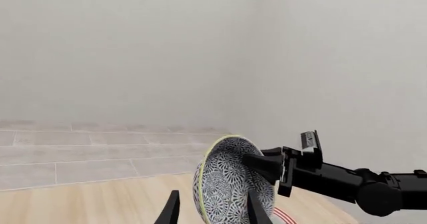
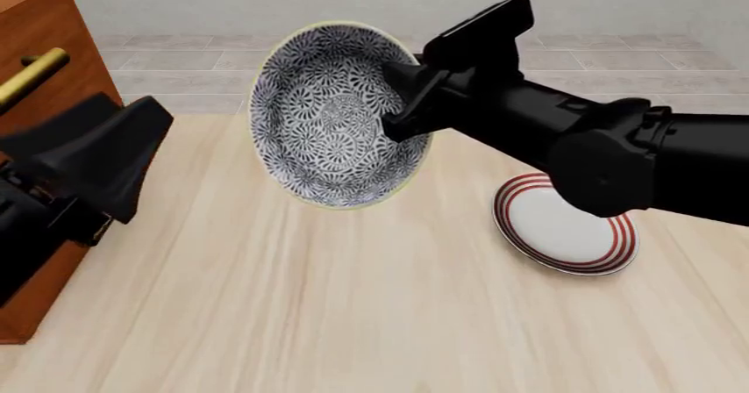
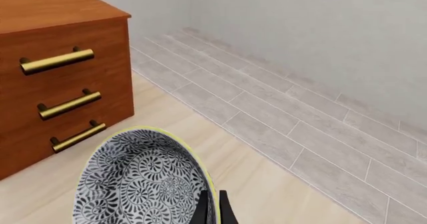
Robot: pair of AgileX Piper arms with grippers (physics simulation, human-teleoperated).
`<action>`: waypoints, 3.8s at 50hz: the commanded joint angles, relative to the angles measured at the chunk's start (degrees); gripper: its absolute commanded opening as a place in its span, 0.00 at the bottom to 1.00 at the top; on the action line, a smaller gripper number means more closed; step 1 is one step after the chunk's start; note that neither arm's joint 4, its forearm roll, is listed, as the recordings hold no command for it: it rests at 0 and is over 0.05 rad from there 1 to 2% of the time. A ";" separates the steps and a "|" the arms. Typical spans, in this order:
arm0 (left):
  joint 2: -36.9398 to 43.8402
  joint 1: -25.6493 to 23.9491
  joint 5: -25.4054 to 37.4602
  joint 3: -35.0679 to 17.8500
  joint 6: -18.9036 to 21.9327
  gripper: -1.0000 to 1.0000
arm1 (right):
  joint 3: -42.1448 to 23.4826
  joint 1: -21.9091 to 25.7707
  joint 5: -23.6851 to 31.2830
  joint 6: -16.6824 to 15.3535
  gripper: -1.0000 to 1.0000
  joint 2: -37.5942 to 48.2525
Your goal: Put the bowl on top of the cabinet.
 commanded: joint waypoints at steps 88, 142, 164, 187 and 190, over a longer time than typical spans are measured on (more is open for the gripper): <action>28.61 -2.74 -19.37 -3.72 -3.91 1.00 | 0.75 1.66 1.12 0.44 0.00 -4.66; 33.37 -3.59 -22.62 -5.13 -3.79 0.00 | 0.54 2.31 1.49 1.02 0.00 -5.23; 33.42 -2.24 -23.61 -4.73 -4.90 0.00 | 0.66 2.85 1.91 2.04 1.00 -5.62; 33.37 -2.26 -22.22 -6.50 -4.02 0.00 | 3.05 4.86 3.30 1.64 1.00 -10.37; 33.14 -2.11 -22.05 -6.59 -3.94 0.00 | 3.08 4.88 3.29 1.44 1.00 -10.52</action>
